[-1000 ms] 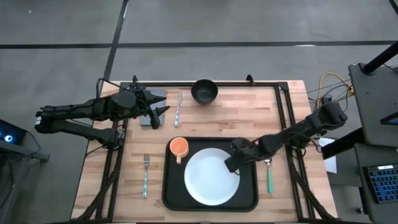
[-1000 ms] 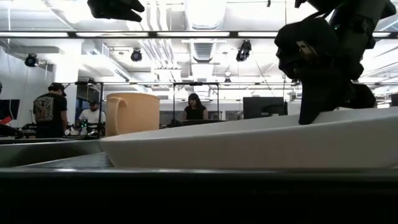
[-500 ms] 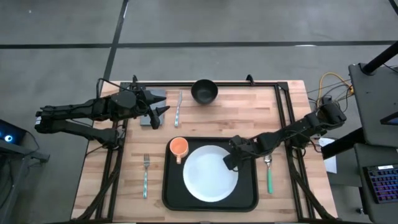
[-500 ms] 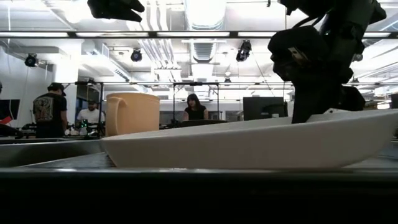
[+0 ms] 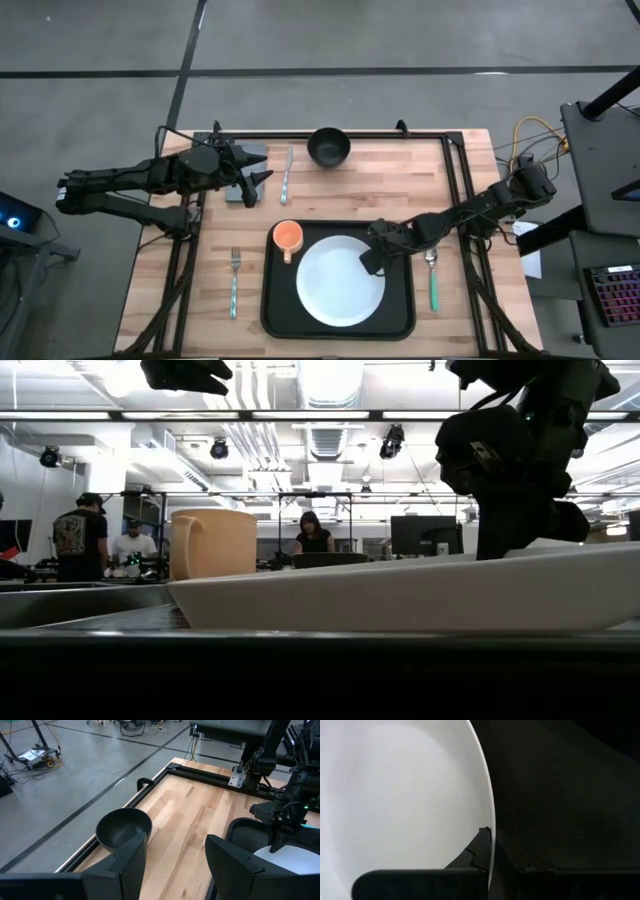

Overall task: Set up tray
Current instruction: Put the white plate on the black serving tray to the bottom right side of the orange mug, then put the black bowl on top of the white plate

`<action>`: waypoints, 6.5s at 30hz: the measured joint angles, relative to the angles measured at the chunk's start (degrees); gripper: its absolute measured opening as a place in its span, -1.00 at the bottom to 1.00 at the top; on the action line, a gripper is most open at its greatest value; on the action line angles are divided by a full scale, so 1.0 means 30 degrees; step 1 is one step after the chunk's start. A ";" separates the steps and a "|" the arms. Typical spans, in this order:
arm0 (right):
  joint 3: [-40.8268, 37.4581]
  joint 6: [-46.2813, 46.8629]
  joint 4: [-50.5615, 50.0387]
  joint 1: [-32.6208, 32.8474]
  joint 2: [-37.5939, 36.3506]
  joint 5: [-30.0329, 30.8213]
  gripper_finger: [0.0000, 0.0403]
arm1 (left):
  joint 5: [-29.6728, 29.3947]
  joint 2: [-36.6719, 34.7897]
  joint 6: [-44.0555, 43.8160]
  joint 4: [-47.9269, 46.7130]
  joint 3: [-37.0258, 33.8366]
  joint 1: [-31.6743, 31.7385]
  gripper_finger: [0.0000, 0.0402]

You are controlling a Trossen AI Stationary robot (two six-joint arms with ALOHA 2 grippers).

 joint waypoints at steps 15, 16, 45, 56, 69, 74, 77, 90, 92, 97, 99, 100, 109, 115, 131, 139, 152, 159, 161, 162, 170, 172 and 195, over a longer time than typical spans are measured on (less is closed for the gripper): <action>-0.0019 -0.0641 0.0029 -0.0080 0.0000 0.0014 -0.94 | 0.0006 0.0000 -0.0197 -0.0013 0.0000 0.0000 -0.09; -0.0015 -0.0679 0.0029 -0.0080 0.0000 0.0014 -0.92 | 0.0006 0.0000 -0.0197 -0.0013 0.0000 0.0000 -0.09; 0.7845 -0.4578 -0.9547 -0.1239 -0.6781 0.6196 -0.33 | 0.1162 0.5695 0.2236 -0.1579 0.2278 0.1686 -0.09; 1.0596 -0.8331 -0.9692 -0.1239 -0.7566 0.6117 -0.41 | 0.3307 1.3500 0.8265 -0.9125 1.1945 0.4933 -0.09; 1.1418 -0.7989 -0.9818 -0.1239 -0.7577 0.5813 -0.50 | 0.8291 1.8308 1.4044 -1.0142 1.6135 0.7872 -0.09; 1.1621 -0.7971 -0.9334 -0.1239 -0.7533 0.5905 -0.53 | 0.8431 1.9631 1.5334 -0.9961 1.6013 0.8262 -0.09; 1.1595 -0.8021 -0.8315 -0.1239 -0.7526 0.5937 -0.55 | 0.8432 2.0469 1.5366 -1.0082 1.5945 0.8298 -0.09; 1.1679 -0.9655 -0.7803 -0.1224 -0.7527 0.4873 -0.65 | 0.9456 2.1471 1.5650 -0.7518 1.5963 0.8175 -0.09; 1.1679 -0.9797 -0.7803 -0.1231 -0.7526 0.4873 -0.66 | 0.9517 2.1594 1.5603 -0.7496 1.5963 0.8169 -0.09; 1.1679 -1.0055 -0.7794 -0.1231 -0.7526 0.4879 -0.66 | 1.0116 2.1750 1.5065 -0.7464 1.5886 0.8189 -0.09; 1.1679 -1.0062 -0.7788 -0.1231 -0.7526 0.4880 -0.66 | 1.0118 2.1777 1.5001 -0.7470 1.5751 0.8189 -0.09; 1.1679 -1.0062 -0.7781 -0.1231 -0.7526 0.4880 -0.66 | 1.0119 2.1784 1.4994 -0.7409 1.5665 0.8189 -0.09; 1.1679 -1.0070 -0.7432 -0.1231 -0.7526 0.4880 -0.66 | 1.0117 2.1784 1.4373 -0.5702 1.3765 0.8204 -0.09; 1.1679 -0.9997 -0.7239 -0.1231 -0.7526 0.4622 -0.66 | 0.9944 2.1784 1.4316 -0.4628 1.2929 0.8204 -0.09; 1.1664 -1.0554 -0.5927 -0.1239 -0.7519 0.3958 -0.66 | 0.9871 2.1784 1.4302 -0.2760 1.0979 0.8386 -0.17; 1.1664 -1.0957 -0.4928 -0.1239 -0.7519 0.3875 -0.66 | 0.9714 2.1784 1.4305 -0.2501 1.1204 0.8524 -0.89; 1.1664 -1.2095 -0.4681 -0.1240 -0.7519 0.4604 -0.66 | 0.7959 1.9463 1.2530 -0.3048 1.1220 0.7384 -0.99; 1.1664 -1.1967 -0.4530 -0.1337 -0.8004 0.8261 -0.66 | 0.7277 1.5827 1.0378 -0.6210 1.1228 0.5311 -0.99; 1.1664 -1.2393 -0.4301 -0.1355 -0.8277 0.8268 -0.66 | 0.7263 1.4741 0.9469 -0.7446 1.1234 0.4249 -1.00; 1.1664 -1.2581 -0.4257 -0.1355 -0.8434 0.8268 -0.66 | 0.7270 1.4289 0.9020 -0.7796 1.1234 0.3598 -1.00; 1.1672 -1.3159 -0.3832 -0.1377 -0.9596 0.8546 -0.66 | 0.4941 1.2777 0.4037 -0.9953 1.2313 -0.2371 -1.00; 1.1672 -1.3203 -0.3835 -0.1377 -0.9752 0.8552 -0.66 | 0.4916 1.3114 0.2836 -0.9891 1.3067 -0.3373 -1.00; 1.1664 -1.4049 -0.3906 -0.1362 -0.9200 0.8519 -0.66 | 0.4740 2.3729 0.2020 -1.3587 2.3937 -0.7627 -1.00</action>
